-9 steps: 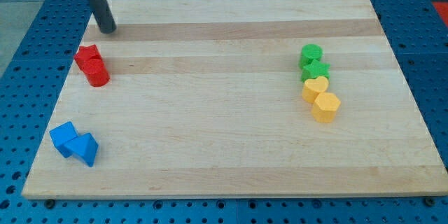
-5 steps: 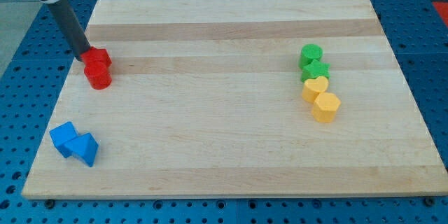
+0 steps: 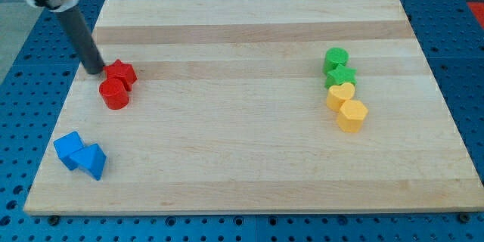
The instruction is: Push the red blocks to the bottom right slightly
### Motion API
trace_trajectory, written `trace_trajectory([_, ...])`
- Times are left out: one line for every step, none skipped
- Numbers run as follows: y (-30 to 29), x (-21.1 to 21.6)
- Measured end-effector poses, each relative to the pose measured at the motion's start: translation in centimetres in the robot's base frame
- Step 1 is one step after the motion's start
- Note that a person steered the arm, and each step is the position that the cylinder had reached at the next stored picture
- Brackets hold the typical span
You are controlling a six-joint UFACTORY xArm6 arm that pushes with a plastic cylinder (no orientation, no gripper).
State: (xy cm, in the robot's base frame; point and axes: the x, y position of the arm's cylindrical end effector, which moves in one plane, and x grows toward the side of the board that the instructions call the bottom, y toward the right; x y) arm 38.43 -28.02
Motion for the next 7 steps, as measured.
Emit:
trace_trajectory([-1.4,3.7])
trace_trajectory([1.9,6.8])
trace_trajectory([7.4,8.2])
trace_trajectory([12.6,12.1])
trace_trajectory([14.1,15.6])
trace_trajectory([15.1,19.9])
trace_trajectory([13.6,21.5])
